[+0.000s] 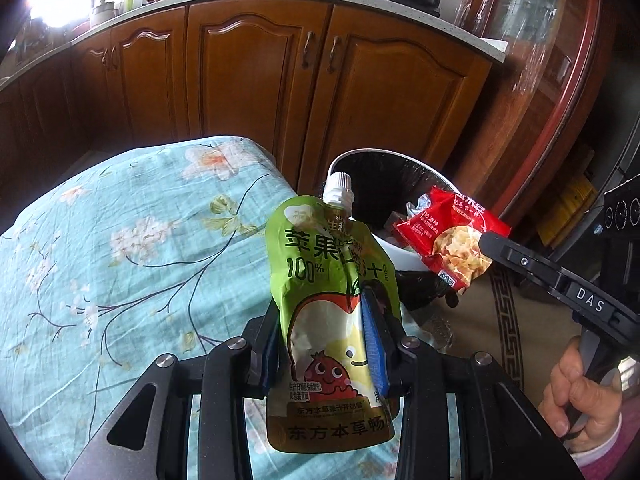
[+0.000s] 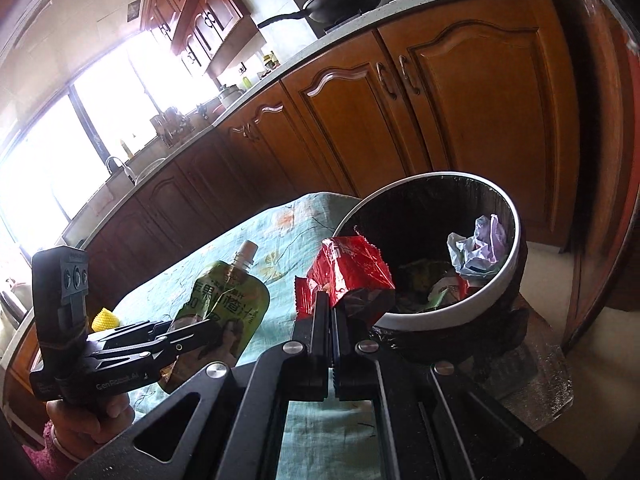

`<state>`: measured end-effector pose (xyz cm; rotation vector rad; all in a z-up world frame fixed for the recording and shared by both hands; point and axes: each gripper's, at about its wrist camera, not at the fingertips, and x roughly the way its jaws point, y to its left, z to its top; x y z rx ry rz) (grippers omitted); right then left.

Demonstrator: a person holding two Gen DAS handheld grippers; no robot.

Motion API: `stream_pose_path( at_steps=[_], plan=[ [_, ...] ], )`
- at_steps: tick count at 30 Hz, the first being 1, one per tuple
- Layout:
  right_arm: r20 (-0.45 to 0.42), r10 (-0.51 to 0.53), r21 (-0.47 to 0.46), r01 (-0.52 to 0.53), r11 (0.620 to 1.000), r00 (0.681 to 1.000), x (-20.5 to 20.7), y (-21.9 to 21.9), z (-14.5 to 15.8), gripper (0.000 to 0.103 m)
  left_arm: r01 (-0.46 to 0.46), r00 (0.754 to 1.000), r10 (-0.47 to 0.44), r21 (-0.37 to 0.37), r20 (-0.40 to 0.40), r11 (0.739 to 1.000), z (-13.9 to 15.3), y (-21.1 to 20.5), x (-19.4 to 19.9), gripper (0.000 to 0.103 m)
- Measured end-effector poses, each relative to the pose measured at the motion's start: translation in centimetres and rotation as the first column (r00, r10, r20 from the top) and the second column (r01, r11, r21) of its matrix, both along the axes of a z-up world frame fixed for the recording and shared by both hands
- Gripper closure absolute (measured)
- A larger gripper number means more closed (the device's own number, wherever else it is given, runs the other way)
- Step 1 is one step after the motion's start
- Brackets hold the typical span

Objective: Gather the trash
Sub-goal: 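Carry the juice pouch and red chip bag over the bin and release both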

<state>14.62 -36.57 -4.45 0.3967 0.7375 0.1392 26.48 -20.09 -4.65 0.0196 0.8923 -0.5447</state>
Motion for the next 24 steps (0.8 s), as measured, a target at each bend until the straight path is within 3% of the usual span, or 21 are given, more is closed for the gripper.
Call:
stream_pose_path(
  at_steps=[24],
  plan=[
    [0.013,-0.024,-0.062,0.025,0.998,1.000,1.3,-3.4,1.0,0.102,0.021,1.000,-0.021,-0.015,-0.002,1.000,0.8,-2.4,2.4,0.069]
  ],
)
